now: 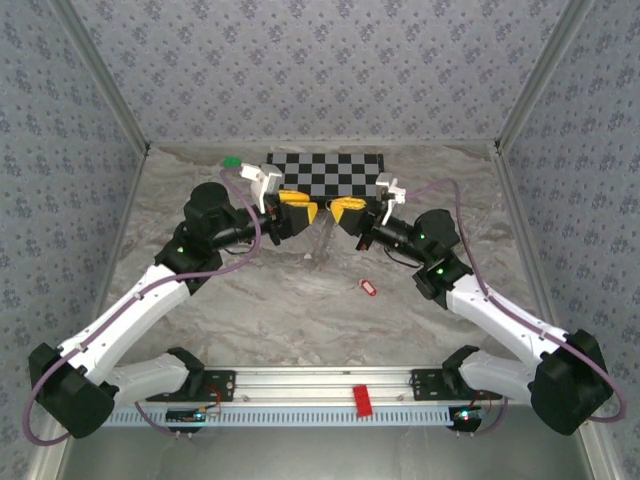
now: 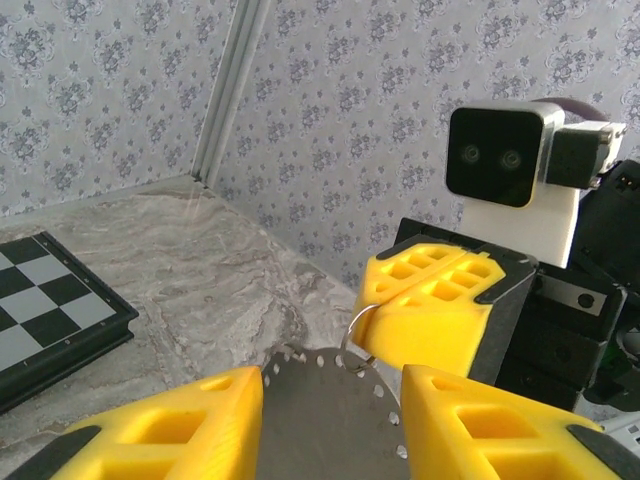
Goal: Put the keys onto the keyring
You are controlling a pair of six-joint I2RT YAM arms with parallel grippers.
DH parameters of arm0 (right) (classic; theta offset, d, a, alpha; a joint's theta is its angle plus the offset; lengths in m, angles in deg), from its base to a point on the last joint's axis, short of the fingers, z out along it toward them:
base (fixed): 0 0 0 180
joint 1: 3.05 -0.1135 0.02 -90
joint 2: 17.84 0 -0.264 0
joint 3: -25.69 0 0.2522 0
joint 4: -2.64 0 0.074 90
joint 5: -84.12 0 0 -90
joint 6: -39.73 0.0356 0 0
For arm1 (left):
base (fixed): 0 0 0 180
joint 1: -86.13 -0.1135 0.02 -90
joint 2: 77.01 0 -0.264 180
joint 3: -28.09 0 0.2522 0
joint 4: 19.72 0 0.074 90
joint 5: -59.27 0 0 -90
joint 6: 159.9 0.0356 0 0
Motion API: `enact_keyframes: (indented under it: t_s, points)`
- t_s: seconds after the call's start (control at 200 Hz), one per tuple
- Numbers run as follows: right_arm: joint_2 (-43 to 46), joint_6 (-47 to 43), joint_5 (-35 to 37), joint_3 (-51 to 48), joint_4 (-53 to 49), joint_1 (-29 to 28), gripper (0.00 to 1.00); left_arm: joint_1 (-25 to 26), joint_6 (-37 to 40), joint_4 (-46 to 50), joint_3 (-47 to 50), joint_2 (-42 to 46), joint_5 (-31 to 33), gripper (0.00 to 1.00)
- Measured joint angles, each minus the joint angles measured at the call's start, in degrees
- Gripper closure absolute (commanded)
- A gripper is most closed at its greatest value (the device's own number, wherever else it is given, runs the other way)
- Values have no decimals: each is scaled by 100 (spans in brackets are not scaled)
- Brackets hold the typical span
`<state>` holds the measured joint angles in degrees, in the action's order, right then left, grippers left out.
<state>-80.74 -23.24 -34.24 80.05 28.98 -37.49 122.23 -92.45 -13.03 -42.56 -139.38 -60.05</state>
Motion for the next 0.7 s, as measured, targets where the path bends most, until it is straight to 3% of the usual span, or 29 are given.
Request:
enact_keyframes:
  t_s: [0.35,0.7]
  points:
    - [398,-229,315,-302,-286,162,100,0,214,461,0,0,275,47]
    - [1193,-256,249,-756,-1040,1213,100,249,398,922,107,-466,1119,46]
